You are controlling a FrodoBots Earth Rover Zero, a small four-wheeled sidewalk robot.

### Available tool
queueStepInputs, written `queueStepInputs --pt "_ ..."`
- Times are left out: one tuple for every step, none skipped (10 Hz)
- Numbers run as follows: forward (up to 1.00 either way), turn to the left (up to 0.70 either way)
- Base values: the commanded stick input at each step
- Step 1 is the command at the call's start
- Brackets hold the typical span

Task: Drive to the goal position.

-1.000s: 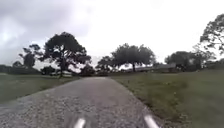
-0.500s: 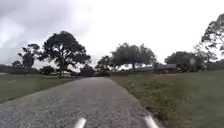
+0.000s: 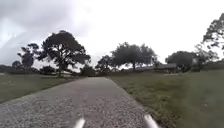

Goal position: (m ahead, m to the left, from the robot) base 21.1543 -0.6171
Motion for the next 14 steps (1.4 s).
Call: queueStepInputs --pt "0.7 0.32" --pt "0.7 0.28" --pt "0.7 0.07" --pt "0.7 0.0" --pt "0.7 0.0" --pt "0.7 0.0" --pt "0.7 0.0" --pt "0.7 0.0" --pt "0.7 0.0" --pt "0.7 0.0" --pt "0.7 0.0" --pt "0.7 0.0" --pt "0.7 0.0" --pt "0.7 0.0"
